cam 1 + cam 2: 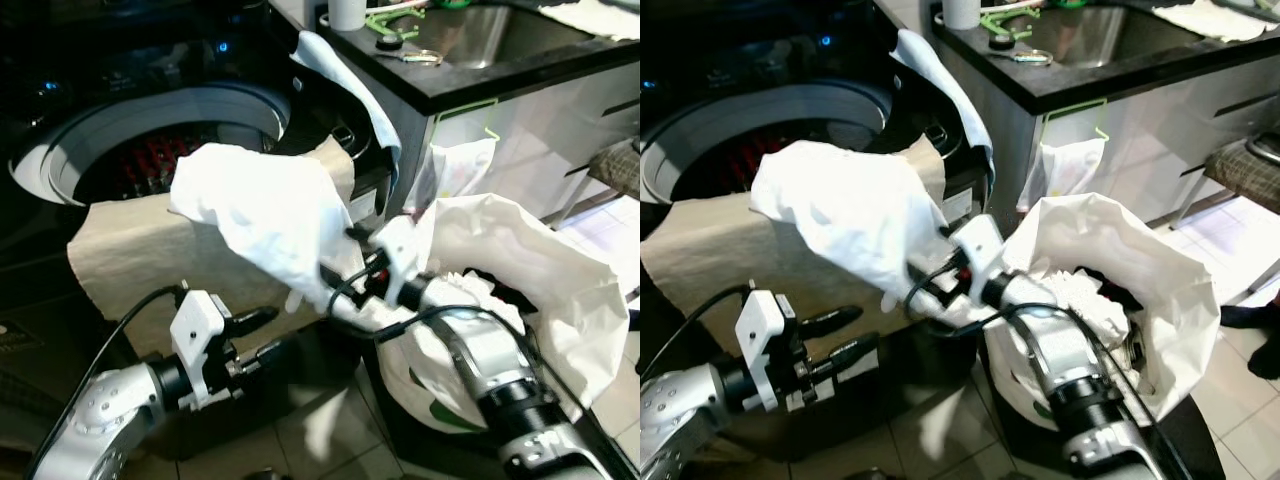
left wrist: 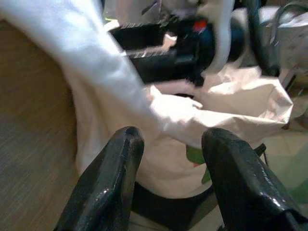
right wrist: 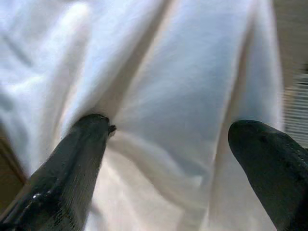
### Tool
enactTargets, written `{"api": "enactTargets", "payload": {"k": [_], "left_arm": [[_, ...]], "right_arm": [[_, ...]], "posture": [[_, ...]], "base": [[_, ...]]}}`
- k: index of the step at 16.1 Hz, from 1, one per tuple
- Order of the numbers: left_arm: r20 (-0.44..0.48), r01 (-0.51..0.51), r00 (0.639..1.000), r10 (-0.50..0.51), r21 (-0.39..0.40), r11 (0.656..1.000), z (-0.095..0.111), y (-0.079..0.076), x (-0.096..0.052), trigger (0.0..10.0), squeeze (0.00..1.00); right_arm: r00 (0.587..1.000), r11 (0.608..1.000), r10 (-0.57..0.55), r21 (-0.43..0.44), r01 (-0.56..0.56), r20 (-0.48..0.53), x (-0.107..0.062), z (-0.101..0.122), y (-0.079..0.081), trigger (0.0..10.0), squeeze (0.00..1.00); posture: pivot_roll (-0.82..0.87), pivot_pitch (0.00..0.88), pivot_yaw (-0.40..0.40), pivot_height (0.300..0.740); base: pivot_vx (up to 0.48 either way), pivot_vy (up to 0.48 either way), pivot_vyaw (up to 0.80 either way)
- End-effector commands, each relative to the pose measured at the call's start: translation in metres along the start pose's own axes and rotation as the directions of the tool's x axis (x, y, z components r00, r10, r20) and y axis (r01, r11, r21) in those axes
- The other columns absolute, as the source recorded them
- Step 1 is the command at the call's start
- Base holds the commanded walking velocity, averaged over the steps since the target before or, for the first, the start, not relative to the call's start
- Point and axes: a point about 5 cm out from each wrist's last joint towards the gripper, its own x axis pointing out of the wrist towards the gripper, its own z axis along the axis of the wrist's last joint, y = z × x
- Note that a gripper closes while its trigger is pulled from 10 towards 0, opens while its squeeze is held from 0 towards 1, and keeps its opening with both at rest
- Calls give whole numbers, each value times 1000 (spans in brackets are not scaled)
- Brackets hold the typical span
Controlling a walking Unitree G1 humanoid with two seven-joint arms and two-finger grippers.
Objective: Clothes washing
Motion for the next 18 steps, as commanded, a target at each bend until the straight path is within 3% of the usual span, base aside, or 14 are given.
{"api": "enactTargets", "payload": {"k": [1, 5, 7, 8, 9, 10, 13, 18], "left_arm": [[-1, 11, 1000, -11, -12, 1000, 2, -4, -2, 10000, 0], [12, 33, 999, -32, -37, 999, 3, -10, -1, 10000, 0], [15, 20, 1000, -20, -31, 999, 3, -10, 2, 10000, 0], [18, 21, 1000, -21, -33, 999, 4, -10, 3, 10000, 0], [21, 21, 1000, -20, -34, 999, 5, -10, 4, 10000, 0], [22, 20, 1000, -19, -35, 999, 5, -10, 5, 10000, 0], [28, 15, 1000, -14, -35, 999, 6, -9, 7, 10000, 0], [27, 7, 1000, -6, -35, 999, 7, -7, 8, 10000, 0]], "right_arm": [[1000, 999, 28, -34, -28, 6, 4, 3, 1, 10000, 1000], [999, 997, 29, -66, -32, -35, 3, -3, 5, 10000, 1000], [998, 996, -28, -82, 23, -57, 3, -6, -1, 10000, 0], [997, 995, -64, -81, 61, -42, 4, -5, -6, 10000, 0], [995, 992, -100, -75, 98, -17, 3, -1, -12, 1373, 0], [993, 991, -117, -72, 116, -3, 3, 2, -15, 0, 0], [985, 983, -172, -65, 173, 28, -1, 10, -29, 0, 0], [990, 989, -143, -42, 144, 20, -2, 11, -35, 0, 0]], "posture": [[24, 46, 43, 740], [27, 49, 39, 740], [24, 49, 42, 740], [23, 49, 44, 740], [21, 48, 45, 740], [21, 48, 45, 740], [22, 47, 43, 740], [23, 44, 43, 740]], "base": [[0, 0, 0], [0, 0, 0], [0, 0, 0], [0, 0, 0], [0, 0, 0], [0, 0, 0], [0, 0, 0], [0, 0, 0]]}}
